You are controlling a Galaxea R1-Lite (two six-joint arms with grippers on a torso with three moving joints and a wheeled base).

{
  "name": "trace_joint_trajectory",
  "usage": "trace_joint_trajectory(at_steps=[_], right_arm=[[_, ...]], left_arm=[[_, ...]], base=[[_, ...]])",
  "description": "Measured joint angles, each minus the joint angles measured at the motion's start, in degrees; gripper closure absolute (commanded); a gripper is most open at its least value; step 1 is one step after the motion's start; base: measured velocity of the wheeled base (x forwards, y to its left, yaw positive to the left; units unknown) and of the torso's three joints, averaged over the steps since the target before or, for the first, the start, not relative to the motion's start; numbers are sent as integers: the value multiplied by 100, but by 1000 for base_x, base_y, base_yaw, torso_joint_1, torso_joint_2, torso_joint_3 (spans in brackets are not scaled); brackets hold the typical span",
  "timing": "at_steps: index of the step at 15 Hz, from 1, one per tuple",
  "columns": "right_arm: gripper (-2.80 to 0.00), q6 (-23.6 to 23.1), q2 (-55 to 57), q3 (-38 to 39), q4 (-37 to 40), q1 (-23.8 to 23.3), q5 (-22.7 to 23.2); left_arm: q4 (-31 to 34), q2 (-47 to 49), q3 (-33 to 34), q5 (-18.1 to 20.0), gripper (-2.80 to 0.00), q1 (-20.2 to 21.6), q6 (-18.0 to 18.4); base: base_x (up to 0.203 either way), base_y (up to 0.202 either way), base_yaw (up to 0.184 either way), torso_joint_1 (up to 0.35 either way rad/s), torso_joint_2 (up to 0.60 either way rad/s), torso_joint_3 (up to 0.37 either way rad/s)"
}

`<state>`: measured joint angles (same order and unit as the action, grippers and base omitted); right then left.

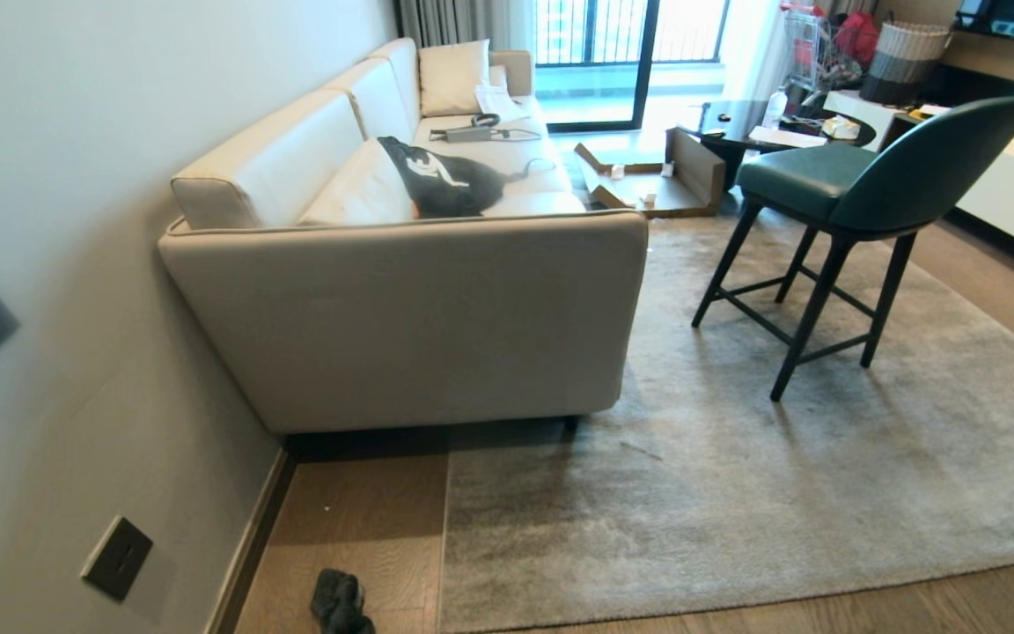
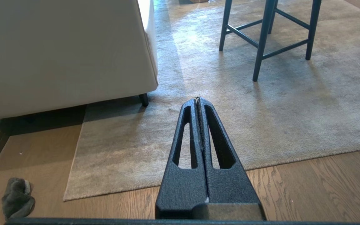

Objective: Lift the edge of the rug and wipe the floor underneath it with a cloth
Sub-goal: Pick up the rag

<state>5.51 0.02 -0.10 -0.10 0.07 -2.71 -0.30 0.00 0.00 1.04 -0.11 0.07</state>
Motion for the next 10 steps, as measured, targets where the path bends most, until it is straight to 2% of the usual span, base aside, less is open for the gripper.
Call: trace_joint_trajectory(at_steps=[7, 10], right_arm=[[0, 0, 0, 0, -1, 0, -1], [0, 2, 0, 0, -1, 0, 0]], left_arm=[[-2, 0, 0, 0, 0, 0, -7], [0, 0, 0, 0, 0, 0, -6]], base=[[0, 0, 0, 0, 0, 0], [0, 0, 0, 3, 0, -108]])
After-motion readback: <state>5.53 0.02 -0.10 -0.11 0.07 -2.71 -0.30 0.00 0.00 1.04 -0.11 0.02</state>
